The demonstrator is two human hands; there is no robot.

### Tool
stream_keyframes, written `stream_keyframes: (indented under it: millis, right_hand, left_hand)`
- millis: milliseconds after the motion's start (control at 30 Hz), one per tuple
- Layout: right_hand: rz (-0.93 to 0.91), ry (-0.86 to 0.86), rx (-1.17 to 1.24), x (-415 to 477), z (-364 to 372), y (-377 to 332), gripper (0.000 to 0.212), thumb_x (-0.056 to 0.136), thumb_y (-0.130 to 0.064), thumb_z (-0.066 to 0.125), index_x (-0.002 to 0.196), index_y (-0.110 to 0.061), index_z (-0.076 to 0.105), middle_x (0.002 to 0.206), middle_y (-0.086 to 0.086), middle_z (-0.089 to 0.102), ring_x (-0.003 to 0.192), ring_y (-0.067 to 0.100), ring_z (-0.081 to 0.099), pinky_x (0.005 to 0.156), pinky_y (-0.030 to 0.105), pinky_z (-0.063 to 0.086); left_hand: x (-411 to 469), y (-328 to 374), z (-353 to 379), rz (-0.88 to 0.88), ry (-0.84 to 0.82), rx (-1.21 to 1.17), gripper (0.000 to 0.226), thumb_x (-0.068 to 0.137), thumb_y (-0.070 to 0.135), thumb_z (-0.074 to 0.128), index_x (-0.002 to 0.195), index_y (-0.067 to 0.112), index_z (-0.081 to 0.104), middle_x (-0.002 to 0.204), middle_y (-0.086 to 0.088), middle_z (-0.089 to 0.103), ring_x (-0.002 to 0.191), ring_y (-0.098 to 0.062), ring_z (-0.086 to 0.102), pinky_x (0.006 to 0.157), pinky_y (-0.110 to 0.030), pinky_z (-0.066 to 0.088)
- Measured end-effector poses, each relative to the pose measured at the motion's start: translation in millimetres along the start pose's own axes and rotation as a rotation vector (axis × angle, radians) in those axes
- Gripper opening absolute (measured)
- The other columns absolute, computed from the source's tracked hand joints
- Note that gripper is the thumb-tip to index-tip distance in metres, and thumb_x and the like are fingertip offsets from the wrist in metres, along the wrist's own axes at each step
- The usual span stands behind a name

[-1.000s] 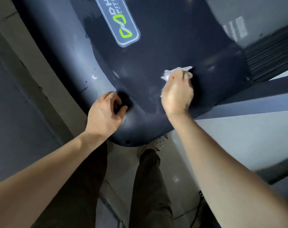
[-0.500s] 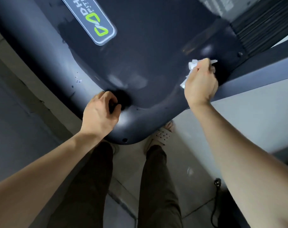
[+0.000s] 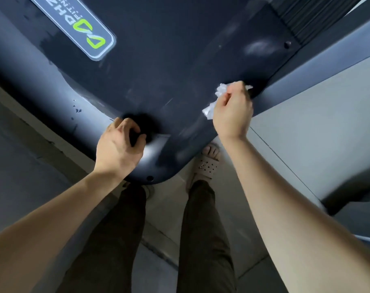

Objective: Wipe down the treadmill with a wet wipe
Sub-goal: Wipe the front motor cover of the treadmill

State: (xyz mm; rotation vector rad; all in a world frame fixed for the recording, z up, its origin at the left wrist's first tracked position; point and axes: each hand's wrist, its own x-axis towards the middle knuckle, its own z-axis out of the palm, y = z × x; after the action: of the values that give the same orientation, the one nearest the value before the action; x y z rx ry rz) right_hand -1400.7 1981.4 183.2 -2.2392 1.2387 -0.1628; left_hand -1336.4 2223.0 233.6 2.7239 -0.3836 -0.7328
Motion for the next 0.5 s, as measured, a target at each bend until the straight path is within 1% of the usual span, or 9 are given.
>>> stream_keyframes:
  millis: [67,100,200,267,300,367,400,467,500]
  right_hand:
    - [0.158,0.083,-0.010,24.8,1.9,6.5,0.015,0.096,-0.007,0.049,0.105,-0.006,0.061,0.110,0.010,0.070,0.104,0.031,0.063,0.071,0.025,0.030]
    - [0.216,0.103,0.021,20.1,6.0,7.0,0.014,0.096,-0.007,0.051,0.105,-0.005,0.062,0.108,0.011,0.070,0.102,0.031,0.063,0.070,0.023,0.028]
    - [0.411,0.165,0.236,-42.3,18.3,-4.4,0.006,0.094,-0.006,0.058,0.097,-0.002,0.063,0.093,0.015,0.072,0.087,0.034,0.066,0.067,0.020,0.031]
    - [0.428,0.143,0.322,-101.1,21.1,-13.7,0.003,0.091,-0.001,0.064,0.092,0.001,0.063,0.084,0.016,0.071,0.078,0.026,0.066,0.064,0.015,0.032]
    - [0.411,0.069,0.366,-129.8,21.8,-15.1,0.004,0.091,-0.001,0.066,0.091,0.001,0.062,0.082,0.015,0.072,0.076,0.022,0.066,0.065,0.014,0.035]
    - [0.436,-0.171,0.472,-162.5,19.4,-11.0,0.006,0.095,-0.009,0.065,0.093,-0.004,0.062,0.087,0.010,0.074,0.082,0.023,0.071,0.073,0.020,0.050]
    - [0.462,-0.246,0.491,-158.8,20.2,-4.3,0.008,0.095,-0.014,0.065,0.092,-0.008,0.061,0.088,0.008,0.075,0.084,0.026,0.072,0.077,0.031,0.056]
    - [0.496,-0.215,0.494,-119.1,25.6,13.2,0.009,0.089,-0.020,0.067,0.088,-0.015,0.060,0.086,0.009,0.073,0.081,0.031,0.070,0.073,0.049,0.059]
    - [0.531,-0.143,0.506,-87.6,24.4,21.5,0.009,0.086,-0.025,0.067,0.086,-0.019,0.060,0.086,0.011,0.072,0.079,0.033,0.069,0.070,0.052,0.058]
  left_hand:
    - [0.1,2.8,0.8,-0.004,0.006,0.003,0.014,0.089,0.024,0.070,0.094,0.014,0.062,0.099,-0.004,0.060,0.095,-0.032,0.057,0.076,-0.035,0.041]
    - [0.0,4.5,0.9,-0.006,0.008,0.003,0.014,0.089,0.024,0.070,0.094,0.014,0.062,0.100,-0.005,0.060,0.095,-0.032,0.058,0.076,-0.036,0.041]
    - [0.7,10.0,0.8,-0.021,-0.006,0.017,0.014,0.089,0.025,0.070,0.094,0.015,0.062,0.101,-0.005,0.061,0.096,-0.032,0.057,0.077,-0.036,0.040]
    - [1.3,13.2,1.5,-0.022,-0.023,0.028,0.013,0.089,0.026,0.069,0.092,0.016,0.061,0.099,-0.004,0.060,0.097,-0.031,0.057,0.078,-0.037,0.042]
    - [1.9,14.4,1.6,-0.020,-0.026,0.029,0.012,0.089,0.026,0.068,0.091,0.017,0.060,0.099,-0.004,0.060,0.096,-0.031,0.057,0.078,-0.037,0.042]
    - [2.1,16.3,2.0,-0.020,-0.031,0.026,0.011,0.088,0.025,0.068,0.090,0.018,0.060,0.097,-0.002,0.061,0.095,-0.030,0.057,0.077,-0.036,0.042]
    - [1.3,17.2,2.9,-0.020,-0.035,0.024,0.010,0.089,0.025,0.067,0.089,0.019,0.059,0.096,0.000,0.061,0.095,-0.029,0.056,0.076,-0.036,0.041]
    - [-1.4,18.5,4.8,-0.012,-0.043,0.025,0.009,0.089,0.025,0.068,0.089,0.020,0.060,0.095,0.002,0.060,0.094,-0.027,0.056,0.076,-0.034,0.039]
    - [-3.7,19.0,6.4,-0.007,-0.044,0.022,0.010,0.089,0.025,0.068,0.089,0.020,0.060,0.095,0.003,0.059,0.094,-0.026,0.056,0.076,-0.033,0.038]
